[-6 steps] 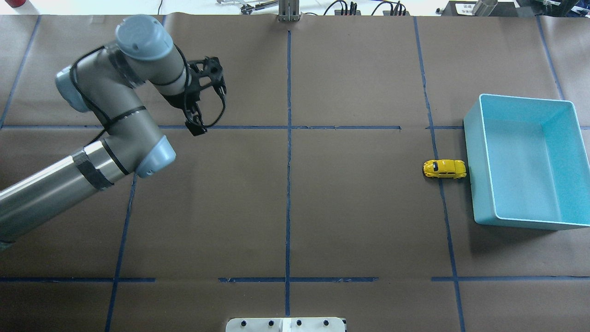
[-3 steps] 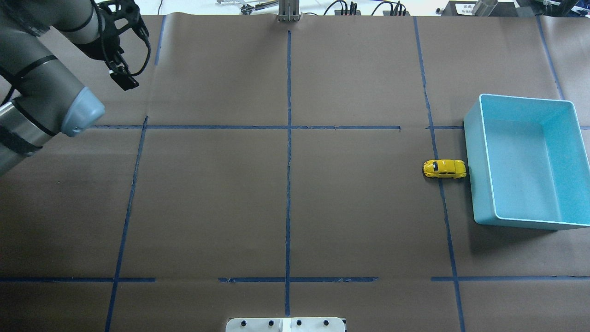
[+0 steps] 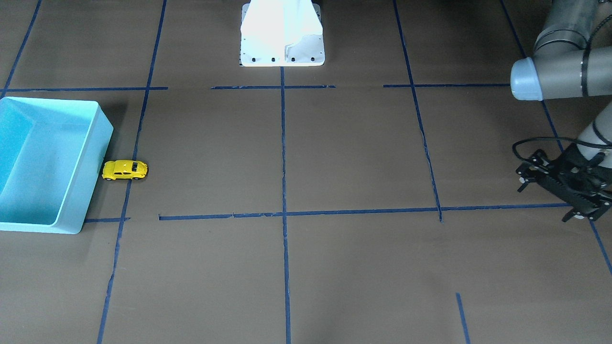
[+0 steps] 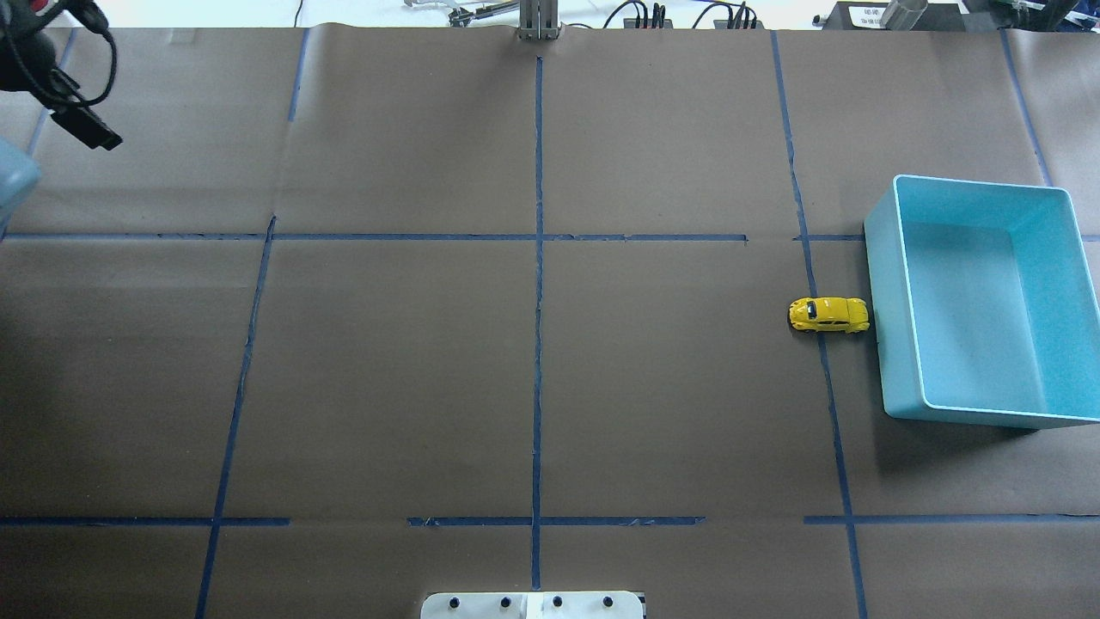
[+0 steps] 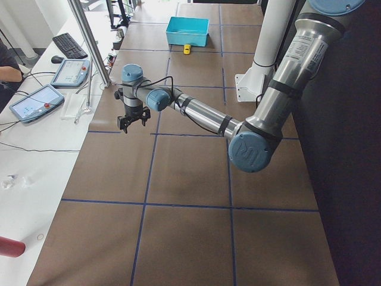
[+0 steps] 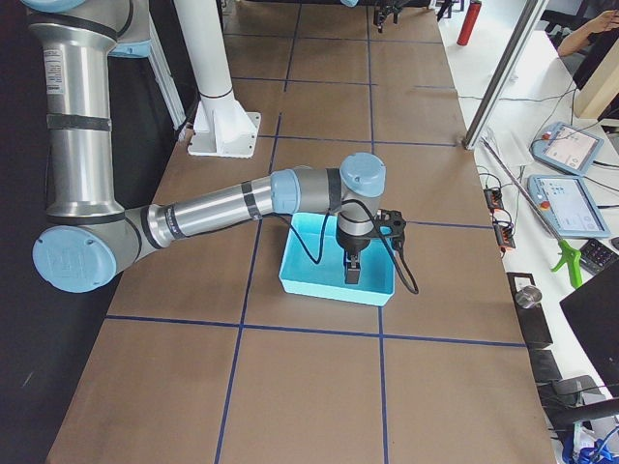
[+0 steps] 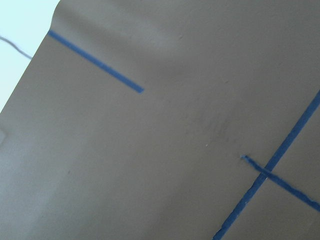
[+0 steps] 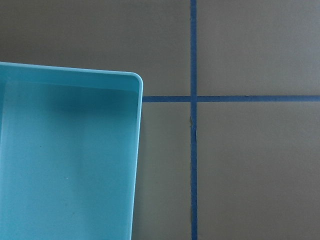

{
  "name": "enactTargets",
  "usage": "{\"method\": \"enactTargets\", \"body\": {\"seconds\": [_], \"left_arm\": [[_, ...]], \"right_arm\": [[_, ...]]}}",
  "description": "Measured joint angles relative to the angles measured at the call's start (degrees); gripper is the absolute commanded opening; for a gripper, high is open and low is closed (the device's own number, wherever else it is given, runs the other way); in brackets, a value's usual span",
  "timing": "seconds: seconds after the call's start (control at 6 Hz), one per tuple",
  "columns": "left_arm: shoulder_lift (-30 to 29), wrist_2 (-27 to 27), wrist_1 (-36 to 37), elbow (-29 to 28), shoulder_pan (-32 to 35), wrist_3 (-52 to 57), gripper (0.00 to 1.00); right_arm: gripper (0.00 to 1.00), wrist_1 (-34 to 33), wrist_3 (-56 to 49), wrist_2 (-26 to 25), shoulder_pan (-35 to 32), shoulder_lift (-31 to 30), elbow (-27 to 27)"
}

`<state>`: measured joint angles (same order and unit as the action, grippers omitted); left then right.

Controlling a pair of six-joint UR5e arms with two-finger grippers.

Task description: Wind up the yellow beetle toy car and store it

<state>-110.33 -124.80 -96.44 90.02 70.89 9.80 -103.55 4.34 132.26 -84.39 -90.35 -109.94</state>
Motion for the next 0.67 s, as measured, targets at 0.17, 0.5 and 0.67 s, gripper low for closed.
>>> {"method": "enactTargets", "body": {"seconds": [0.17, 0.5, 0.67], "left_arm": [[4.72, -3.22, -0.11, 0.04, 3.87, -7.21, 1.0], [13.11, -10.06, 0.51, -0.61, 12.03, -12.6, 1.0], [15.71, -11.04, 2.59, -0.78, 15.01, -12.97, 1.0]], "right_arm": [[1.0, -0.41, -2.24, -0.05, 1.21, -0.05, -1.89], [1.0, -0.52, -8.78, -0.24, -0.4, 0.04, -4.14], [1.0, -0.33, -11.62, -0.44, 0.59, 0.19, -5.81]]}}
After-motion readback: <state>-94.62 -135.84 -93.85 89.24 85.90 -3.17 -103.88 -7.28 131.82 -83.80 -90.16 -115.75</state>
